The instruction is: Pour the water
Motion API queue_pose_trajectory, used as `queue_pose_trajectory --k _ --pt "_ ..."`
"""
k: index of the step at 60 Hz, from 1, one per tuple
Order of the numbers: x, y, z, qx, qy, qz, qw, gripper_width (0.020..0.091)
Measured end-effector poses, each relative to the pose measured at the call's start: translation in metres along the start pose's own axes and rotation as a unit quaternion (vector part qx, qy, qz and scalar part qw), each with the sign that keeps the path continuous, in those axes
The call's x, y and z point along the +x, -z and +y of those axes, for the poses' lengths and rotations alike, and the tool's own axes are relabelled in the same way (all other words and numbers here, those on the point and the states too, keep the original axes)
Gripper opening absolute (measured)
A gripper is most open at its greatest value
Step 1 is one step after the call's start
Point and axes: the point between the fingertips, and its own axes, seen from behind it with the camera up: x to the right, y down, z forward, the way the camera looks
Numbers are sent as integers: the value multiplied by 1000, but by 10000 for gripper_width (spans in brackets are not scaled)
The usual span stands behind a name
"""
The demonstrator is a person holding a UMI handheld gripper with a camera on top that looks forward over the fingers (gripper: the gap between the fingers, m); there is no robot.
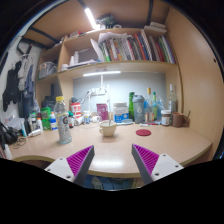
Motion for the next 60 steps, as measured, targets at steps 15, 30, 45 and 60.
queue_pose_trajectory --k 15,30,45,60 --pt "-10 -11 6 -14 -20 -23 999 841" --pt "-58 -20 0 -4 -10 -59 998 841" --pt "-150 -53 -6 -13 -3 -118 993 839" --pt "-225 -116 -27 -7 -1 -128 992 834"
